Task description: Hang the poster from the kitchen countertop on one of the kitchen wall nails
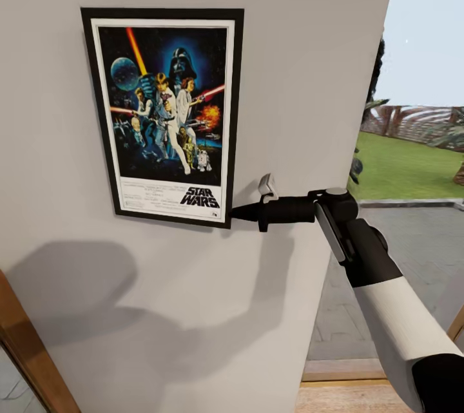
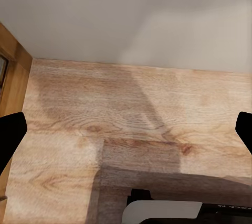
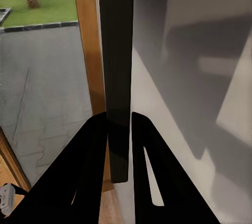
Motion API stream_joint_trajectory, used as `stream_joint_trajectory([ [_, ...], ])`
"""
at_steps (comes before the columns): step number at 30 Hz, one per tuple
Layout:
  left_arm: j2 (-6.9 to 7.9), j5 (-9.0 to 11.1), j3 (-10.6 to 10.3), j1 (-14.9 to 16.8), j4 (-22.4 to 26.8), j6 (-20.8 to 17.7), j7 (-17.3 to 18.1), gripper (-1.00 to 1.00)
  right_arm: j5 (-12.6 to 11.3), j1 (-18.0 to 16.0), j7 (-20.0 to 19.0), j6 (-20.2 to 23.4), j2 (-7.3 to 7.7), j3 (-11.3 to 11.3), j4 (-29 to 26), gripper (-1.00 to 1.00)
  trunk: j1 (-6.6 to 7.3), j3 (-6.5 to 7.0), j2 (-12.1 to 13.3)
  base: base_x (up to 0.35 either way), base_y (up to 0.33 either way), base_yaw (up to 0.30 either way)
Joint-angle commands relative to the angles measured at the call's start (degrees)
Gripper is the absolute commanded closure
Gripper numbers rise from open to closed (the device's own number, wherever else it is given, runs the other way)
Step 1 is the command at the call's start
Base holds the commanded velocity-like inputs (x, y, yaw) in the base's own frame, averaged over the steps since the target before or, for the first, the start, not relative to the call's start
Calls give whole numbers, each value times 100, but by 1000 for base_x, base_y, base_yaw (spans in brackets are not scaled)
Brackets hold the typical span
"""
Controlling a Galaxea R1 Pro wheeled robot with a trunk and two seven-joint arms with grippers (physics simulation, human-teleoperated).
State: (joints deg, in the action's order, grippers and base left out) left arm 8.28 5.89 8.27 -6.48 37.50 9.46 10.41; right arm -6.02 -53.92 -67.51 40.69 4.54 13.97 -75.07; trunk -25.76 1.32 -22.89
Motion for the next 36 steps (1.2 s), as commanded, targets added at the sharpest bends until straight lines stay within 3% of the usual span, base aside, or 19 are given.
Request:
stream_joint_trajectory([
  [1,-1,60,14,-3,2,-5,49,-100,-58,5,5,63,4,10,1,100,-2,-1,-3,0,0,0],
  [36,-1,61,15,-3,2,-5,49,-100,-56,22,10,62,3,10,19,100,-2,-1,-3,0,54,0],
])
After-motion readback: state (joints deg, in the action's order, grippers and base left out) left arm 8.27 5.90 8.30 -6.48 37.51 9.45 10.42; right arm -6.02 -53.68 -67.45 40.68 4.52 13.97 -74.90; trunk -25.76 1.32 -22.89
